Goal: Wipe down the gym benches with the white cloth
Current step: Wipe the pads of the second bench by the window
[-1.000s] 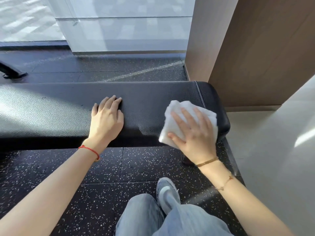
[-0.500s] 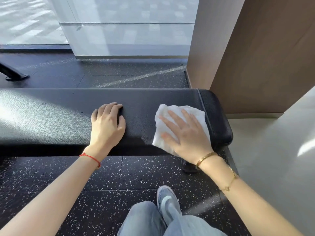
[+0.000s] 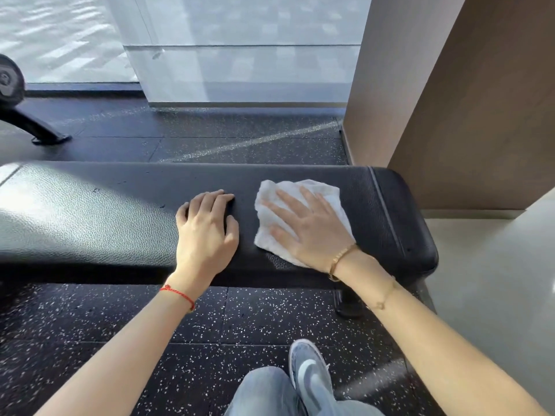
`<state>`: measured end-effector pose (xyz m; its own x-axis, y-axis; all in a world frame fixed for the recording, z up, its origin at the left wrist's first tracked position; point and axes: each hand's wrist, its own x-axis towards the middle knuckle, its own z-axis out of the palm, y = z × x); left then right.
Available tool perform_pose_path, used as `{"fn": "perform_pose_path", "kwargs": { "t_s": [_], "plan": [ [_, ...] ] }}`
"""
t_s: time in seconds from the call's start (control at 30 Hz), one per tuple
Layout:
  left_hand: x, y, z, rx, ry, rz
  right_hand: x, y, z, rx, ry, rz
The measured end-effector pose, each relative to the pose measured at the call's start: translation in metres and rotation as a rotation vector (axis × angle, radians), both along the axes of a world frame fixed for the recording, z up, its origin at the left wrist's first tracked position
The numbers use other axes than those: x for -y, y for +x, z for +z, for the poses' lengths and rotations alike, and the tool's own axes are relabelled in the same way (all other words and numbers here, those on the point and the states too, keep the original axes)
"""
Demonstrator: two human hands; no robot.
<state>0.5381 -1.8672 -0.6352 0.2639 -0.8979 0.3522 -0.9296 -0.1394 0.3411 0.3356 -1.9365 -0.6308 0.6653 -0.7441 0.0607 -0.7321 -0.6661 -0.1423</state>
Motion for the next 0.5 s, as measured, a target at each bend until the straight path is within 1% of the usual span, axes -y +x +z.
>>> {"fn": "perform_pose_path", "kwargs": {
  "t_s": [0.07, 0.13, 0.2, 0.23, 0.37, 0.5],
  "plan": [
    [0.0, 0.0, 0.0, -0.001, -0.011, -0.005, 0.002, -0.036, -0.001, 0.017, -0.015, -0.087],
    [0.0, -0.002, 0.0, -0.004, -0.009, -0.001, 0.017, -0.067, 0.001, 0.012, -0.022, -0.249],
    [0.001, -0.007, 0.002, -0.004, 0.011, 0.021, 0.028, -0.08, 0.004, -0.019, -0.041, -0.398],
    [0.001, -0.009, 0.003, 0.006, 0.023, 0.036, 0.028, -0.08, 0.004, -0.029, -0.049, -0.433],
    [-0.002, -0.027, 0.009, 0.068, 0.047, 0.045, -0.011, -0.082, 0.0, -0.017, -0.091, -0.377],
    [0.002, -0.074, 0.015, 0.012, 0.036, -0.085, -0.052, -0.104, -0.004, -0.007, -0.079, -0.356]
  ]
}}
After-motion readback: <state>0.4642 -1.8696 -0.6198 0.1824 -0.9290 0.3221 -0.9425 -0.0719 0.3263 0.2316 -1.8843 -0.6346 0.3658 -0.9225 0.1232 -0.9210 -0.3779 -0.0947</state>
